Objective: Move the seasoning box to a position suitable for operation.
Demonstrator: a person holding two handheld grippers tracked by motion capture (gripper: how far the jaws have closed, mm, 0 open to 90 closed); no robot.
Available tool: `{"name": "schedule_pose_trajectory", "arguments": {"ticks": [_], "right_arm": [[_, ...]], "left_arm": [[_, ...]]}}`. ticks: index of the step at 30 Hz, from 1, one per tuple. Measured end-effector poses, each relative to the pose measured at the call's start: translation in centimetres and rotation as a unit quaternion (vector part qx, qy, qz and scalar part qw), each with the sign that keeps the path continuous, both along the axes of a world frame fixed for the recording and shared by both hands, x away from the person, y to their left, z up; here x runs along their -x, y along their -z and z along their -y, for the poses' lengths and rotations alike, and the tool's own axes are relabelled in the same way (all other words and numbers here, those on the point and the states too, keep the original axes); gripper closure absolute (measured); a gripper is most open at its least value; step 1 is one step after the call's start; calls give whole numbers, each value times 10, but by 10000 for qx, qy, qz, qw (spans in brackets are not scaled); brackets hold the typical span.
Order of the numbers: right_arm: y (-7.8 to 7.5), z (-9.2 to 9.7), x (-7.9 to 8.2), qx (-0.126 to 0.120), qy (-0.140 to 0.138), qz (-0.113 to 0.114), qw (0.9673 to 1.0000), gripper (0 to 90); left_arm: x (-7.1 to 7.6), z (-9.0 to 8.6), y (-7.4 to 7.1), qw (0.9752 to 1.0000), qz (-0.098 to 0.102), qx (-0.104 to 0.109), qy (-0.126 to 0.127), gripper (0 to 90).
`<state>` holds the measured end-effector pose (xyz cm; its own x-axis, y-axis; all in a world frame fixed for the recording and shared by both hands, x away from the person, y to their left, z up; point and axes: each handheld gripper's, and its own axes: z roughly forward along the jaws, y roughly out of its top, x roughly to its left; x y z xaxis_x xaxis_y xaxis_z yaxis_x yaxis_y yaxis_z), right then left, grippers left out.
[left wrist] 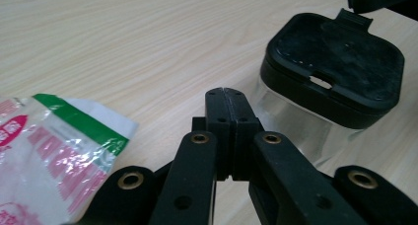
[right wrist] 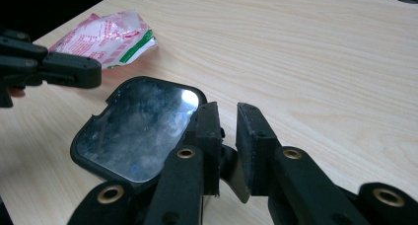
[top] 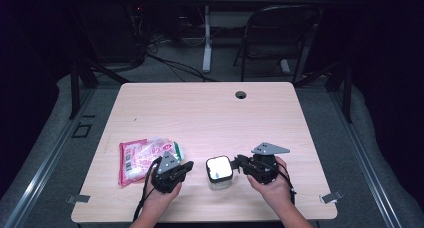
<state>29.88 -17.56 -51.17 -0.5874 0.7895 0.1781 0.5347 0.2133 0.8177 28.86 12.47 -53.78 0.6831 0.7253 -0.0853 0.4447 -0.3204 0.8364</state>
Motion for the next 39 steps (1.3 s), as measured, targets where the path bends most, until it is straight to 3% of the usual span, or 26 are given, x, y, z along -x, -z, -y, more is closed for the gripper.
{"name": "schedule_pose_trajectory", "arguments": {"ticks": [5, 14, 25, 39], "right_arm": [[-1, 0, 0, -197, -27, 25, 9998, 787], [1, -5, 1, -60, -136, -19, 9999, 819], [3, -3, 0, -248, -83, -112, 9996, 841], [4, -2, 1, -371, -35, -187, 9991, 843]], "left_arm": [[2, 6, 1, 9999, -44, 16, 118, 900], [6, 17, 4, 9993, -123, -12, 362, 900], [14, 26, 3, 9977, -148, -36, 659, 900], [18, 30, 4, 9969, -181, -59, 759, 900]]}}
